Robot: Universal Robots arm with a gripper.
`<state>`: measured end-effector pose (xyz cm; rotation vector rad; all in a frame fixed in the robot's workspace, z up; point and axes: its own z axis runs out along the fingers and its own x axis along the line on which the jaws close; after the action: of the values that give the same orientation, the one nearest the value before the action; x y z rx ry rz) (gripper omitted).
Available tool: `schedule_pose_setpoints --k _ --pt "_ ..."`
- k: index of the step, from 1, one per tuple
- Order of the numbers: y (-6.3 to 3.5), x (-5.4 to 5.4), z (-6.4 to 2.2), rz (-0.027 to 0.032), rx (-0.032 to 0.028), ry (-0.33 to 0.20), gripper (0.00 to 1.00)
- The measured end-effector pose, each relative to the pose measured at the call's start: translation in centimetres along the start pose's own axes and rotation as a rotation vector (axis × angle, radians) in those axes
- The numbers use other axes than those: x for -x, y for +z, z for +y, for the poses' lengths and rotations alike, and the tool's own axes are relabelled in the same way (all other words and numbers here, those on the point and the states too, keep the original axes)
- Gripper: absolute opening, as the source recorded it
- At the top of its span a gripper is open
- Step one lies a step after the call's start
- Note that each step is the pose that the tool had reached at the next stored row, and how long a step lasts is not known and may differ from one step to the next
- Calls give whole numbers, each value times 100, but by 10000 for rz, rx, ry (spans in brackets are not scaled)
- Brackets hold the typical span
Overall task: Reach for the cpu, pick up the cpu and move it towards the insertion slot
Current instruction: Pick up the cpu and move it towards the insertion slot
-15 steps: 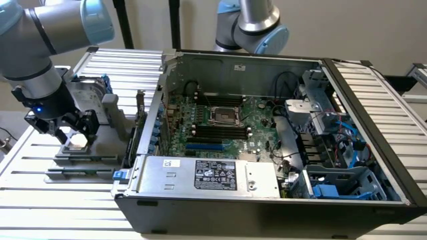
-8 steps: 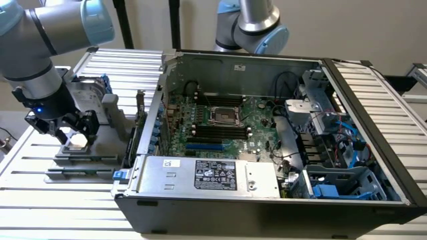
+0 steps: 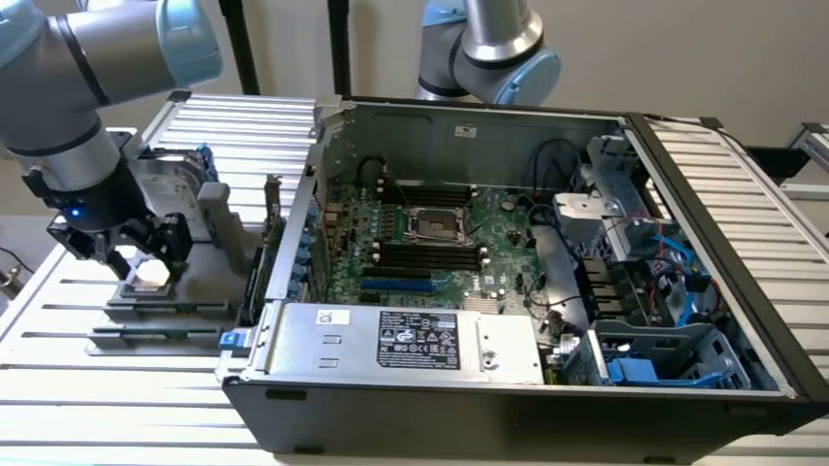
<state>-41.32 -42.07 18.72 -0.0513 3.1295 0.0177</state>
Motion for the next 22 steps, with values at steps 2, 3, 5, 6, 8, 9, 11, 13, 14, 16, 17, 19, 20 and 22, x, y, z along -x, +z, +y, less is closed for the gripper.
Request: schedule_pose_setpoints --k 2,3,5,6,8,9,11,13,14,16,17,19,20,22 --pt "-7 1 0 25 0 -2 73" --pt "-6 1 0 34 1 -4 73" --pt "-6 2 0 49 1 -7 73" --pt "-6 2 -1 52 2 -10 73" --pt "-6 3 0 59 2 -14 73" --pt "-6 4 0 61 2 -18 73" --pt "-6 5 -1 66 2 -26 71" --pt "-6 7 -1 70 2 -34 71" --pt "-6 9 -1 70 3 -40 64" --pt "-6 18 -1 73 3 -60 64" --pt "-6 22 -1 73 3 -70 64" --pt "-5 25 -1 73 3 -84 64" --pt "-5 25 -1 73 3 -88 64" --pt "1 26 -1 74 3 -109 64"
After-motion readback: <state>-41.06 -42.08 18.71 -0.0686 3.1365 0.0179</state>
